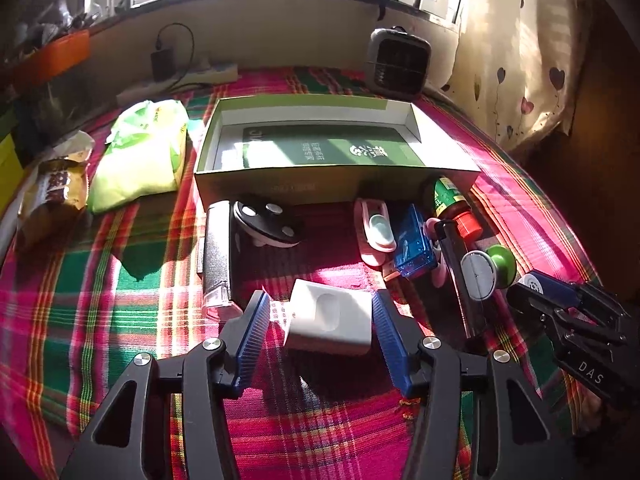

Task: Organize rigid objects
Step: 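Grasp the white charger with the left tool while the right tool holds the jar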

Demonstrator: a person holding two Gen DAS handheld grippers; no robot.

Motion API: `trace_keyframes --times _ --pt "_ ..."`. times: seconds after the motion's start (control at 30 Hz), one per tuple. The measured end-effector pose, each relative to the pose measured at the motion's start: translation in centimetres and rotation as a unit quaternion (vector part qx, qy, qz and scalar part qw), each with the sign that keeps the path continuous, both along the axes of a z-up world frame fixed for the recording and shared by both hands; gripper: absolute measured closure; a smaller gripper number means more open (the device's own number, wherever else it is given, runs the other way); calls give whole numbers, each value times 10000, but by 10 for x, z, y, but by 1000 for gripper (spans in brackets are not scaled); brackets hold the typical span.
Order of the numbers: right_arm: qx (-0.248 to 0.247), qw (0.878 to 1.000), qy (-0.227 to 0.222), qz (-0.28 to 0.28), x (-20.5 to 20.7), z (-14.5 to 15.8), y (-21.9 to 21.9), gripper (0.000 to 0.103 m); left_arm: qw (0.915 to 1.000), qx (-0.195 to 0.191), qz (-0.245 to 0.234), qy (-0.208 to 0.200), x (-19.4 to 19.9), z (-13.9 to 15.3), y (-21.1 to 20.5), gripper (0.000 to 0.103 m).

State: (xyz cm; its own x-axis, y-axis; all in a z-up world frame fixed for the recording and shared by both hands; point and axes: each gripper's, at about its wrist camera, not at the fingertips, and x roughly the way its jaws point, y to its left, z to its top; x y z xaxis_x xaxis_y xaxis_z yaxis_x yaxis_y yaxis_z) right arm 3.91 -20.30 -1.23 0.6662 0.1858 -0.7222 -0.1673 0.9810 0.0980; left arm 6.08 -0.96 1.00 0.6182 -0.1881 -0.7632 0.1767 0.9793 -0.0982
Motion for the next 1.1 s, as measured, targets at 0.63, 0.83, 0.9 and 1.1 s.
trace_keyframes --times 0.63,0.83,0.9,1.1 --pt "-47 10000 -11 -12 0 0 1 69 9996 -252 -92 57 -1 -2 -1 60" --pt "-70 10000 -23 -19 0 1 2 74 9994 -340 -45 46 -2 -1 3 60" --pt "-74 10000 -52 -33 -1 2 2 74 9993 -370 -41 34 -2 0 4 60" --pt "-110 9998 -143 -19 -1 9 3 74 9989 -469 -24 16 -3 6 8 60"
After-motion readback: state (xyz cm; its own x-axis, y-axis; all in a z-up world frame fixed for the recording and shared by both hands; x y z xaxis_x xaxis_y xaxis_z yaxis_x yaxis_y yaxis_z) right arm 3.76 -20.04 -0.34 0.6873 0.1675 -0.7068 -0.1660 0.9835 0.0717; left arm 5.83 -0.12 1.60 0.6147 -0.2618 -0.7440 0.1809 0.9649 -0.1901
